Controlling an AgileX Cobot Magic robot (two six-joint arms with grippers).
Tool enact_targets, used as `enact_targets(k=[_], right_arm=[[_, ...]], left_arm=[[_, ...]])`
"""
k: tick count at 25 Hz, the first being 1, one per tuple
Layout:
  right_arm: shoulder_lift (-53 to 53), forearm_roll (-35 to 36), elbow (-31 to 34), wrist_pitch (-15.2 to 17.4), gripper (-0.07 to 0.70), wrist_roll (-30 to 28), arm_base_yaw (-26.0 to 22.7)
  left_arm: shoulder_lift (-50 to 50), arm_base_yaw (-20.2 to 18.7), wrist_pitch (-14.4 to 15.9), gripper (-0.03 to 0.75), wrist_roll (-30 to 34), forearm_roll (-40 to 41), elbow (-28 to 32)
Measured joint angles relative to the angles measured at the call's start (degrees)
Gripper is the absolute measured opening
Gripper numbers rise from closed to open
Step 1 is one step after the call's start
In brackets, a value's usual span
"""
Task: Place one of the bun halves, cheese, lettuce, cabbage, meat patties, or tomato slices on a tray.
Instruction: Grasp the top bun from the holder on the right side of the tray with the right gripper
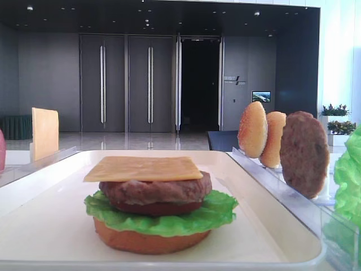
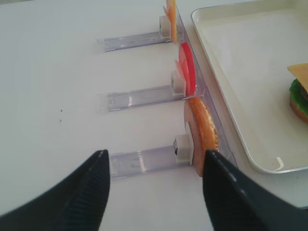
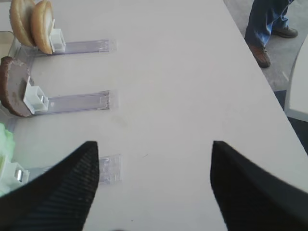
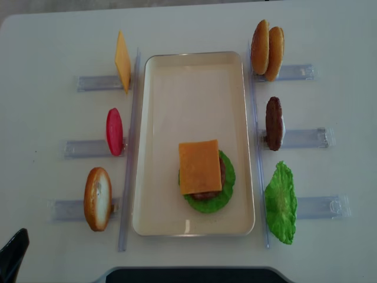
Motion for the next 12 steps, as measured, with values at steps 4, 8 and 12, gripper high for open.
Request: enact_targets(k=[4, 8, 12], right_arm=[[0.0, 0.0, 0.0, 0.0, 0.469, 0.0, 0.0], [0.0, 0.0, 0.0, 0.0, 0.469, 0.0, 0.0], [0.0, 0.0, 0.0, 0.0, 0.469, 0.0, 0.0]], left_arm=[[0.0, 0.0, 0.0, 0.464, 0.0, 0.0, 0.0], [0.0, 0.0, 0.0, 0.464, 0.0, 0.0, 0.0], [0.0, 0.0, 0.0, 0.463, 0.0, 0.0, 0.0]])
